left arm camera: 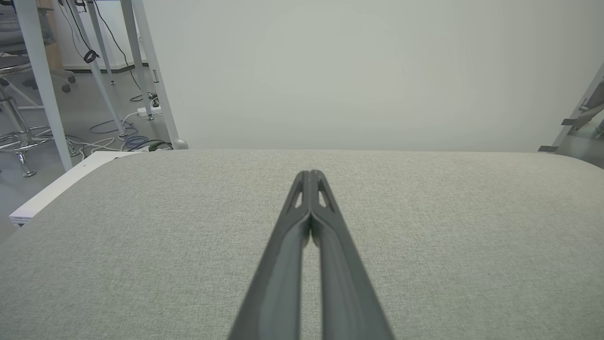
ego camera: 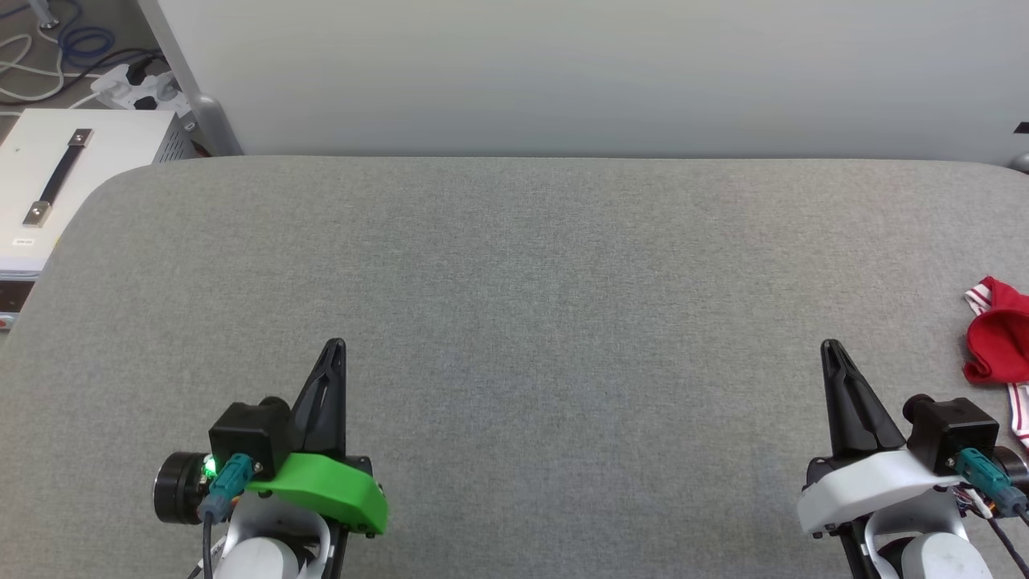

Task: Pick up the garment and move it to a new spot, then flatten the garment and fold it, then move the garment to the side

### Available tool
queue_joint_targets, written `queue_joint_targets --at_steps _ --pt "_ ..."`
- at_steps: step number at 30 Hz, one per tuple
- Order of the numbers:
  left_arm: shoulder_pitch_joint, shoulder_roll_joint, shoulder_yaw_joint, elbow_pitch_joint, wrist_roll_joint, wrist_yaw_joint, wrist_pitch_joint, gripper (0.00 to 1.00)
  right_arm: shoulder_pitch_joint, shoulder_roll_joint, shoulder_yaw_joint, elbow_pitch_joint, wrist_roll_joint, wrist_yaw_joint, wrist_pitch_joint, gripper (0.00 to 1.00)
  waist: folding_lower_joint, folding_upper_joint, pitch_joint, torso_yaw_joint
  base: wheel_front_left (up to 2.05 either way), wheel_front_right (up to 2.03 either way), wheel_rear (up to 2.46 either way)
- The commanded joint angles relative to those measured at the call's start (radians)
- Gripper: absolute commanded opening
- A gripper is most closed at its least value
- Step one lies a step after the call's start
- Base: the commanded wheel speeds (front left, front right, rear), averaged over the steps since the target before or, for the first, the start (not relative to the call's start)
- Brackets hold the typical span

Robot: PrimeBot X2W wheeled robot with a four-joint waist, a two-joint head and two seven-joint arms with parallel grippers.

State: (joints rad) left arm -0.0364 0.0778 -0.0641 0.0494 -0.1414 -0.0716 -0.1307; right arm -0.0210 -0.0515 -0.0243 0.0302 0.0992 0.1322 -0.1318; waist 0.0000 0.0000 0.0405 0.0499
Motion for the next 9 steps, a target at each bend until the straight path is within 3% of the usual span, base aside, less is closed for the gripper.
queue_joint_targets --at_steps 1,9 --pt "0.018 -0.005 0.004 -0.008 0.013 0.009 0.006 0.0 0.01 0.001 0.004 -0.007 -0.011 -0.001 0.009 0.0 0.0 0.0 -0.001 -0.001 0.0 0.0 0.0" --pt "0.021 -0.009 0.013 -0.015 0.033 0.019 0.026 0.0 0.012 0.001 0.007 -0.011 -0.025 -0.001 0.028 0.0 0.0 0.0 -0.008 -0.009 0.0 0.0 0.0"
